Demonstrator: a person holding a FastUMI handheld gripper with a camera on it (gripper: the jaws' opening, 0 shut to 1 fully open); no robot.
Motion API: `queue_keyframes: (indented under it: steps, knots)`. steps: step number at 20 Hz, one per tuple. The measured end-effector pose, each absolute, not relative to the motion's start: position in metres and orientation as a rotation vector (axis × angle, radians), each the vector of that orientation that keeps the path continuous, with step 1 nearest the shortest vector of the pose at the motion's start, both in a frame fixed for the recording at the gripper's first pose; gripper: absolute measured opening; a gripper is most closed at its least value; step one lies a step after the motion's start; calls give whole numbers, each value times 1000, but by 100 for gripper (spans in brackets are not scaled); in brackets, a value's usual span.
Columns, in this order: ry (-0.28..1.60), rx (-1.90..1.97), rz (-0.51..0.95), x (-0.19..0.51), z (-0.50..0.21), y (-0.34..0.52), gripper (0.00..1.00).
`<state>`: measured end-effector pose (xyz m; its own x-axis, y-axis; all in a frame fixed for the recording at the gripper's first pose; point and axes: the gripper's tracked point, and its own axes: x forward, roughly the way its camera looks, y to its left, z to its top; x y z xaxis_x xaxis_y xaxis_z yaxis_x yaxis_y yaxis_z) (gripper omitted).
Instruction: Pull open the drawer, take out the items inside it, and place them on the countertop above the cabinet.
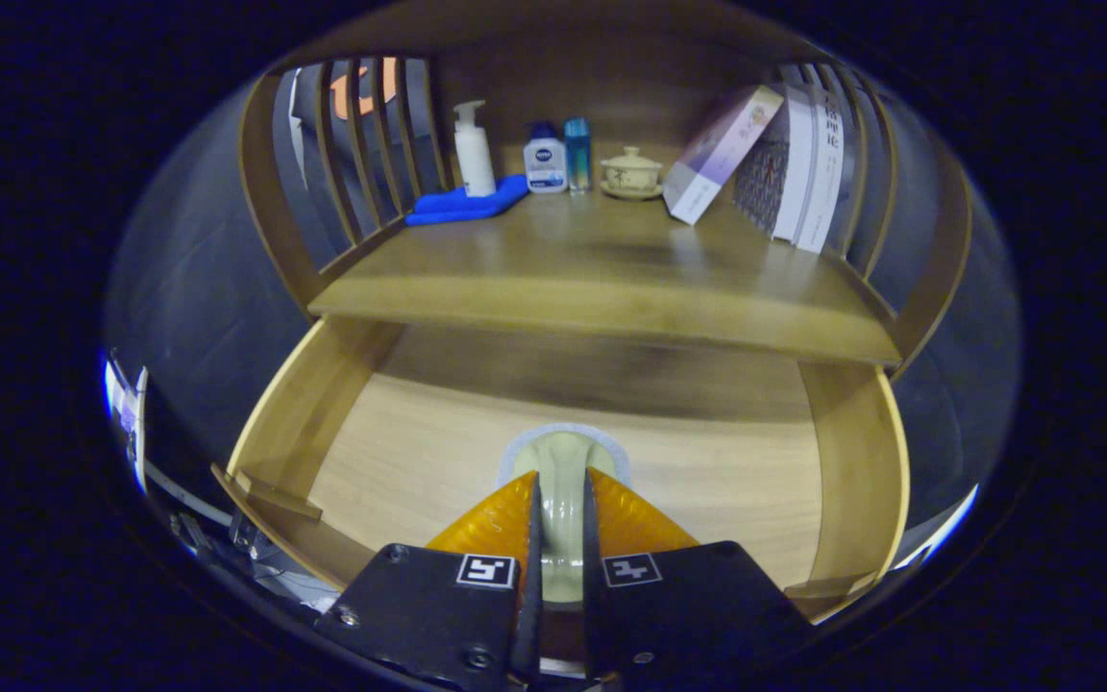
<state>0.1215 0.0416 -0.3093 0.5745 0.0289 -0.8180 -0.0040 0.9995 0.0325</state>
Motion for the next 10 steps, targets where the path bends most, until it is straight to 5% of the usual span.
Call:
queue_keyframes:
  steps: [10]
  knots:
    - [821,-1,-6,180,-237,30,20]
